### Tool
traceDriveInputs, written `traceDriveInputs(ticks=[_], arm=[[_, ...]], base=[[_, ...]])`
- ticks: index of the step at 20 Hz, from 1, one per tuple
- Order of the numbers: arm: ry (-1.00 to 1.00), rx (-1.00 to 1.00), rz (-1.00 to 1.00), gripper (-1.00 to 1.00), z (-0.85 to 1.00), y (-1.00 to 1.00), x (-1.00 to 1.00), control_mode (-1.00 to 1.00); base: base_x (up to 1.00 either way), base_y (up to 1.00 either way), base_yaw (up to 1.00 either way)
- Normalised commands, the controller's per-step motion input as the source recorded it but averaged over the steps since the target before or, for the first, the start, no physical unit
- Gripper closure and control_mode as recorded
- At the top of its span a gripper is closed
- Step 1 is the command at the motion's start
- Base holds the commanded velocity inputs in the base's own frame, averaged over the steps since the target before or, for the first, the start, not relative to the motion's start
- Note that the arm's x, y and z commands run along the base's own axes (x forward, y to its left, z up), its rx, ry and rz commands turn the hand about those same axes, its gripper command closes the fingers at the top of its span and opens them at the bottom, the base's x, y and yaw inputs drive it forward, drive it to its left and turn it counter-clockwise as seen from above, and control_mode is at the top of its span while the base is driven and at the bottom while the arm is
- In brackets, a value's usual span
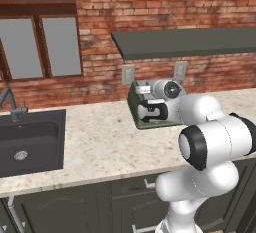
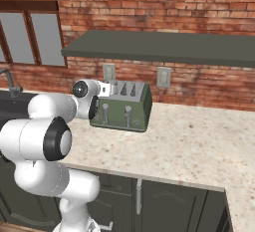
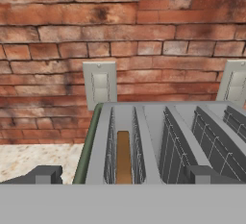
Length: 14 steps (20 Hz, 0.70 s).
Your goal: Start the toaster. Once the lever pops up, take the bread to the plate on the dining counter.
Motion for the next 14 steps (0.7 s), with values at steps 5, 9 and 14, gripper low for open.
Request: traceDriveInputs(ticks=[5,9,14], arm=[[0.00,0.00,0.00,-1.00,0.00,0.00,0.00,-1.00],[0.00,0.00,0.00,-1.00,0.00,0.00,0.00,-1.00],[0.00,0.00,0.00,-1.00,0.00,0.00,0.00,-1.00]], base=[[0.00,0.00,0.00],[0.00,0.00,0.00],[0.00,0.00,0.00]])
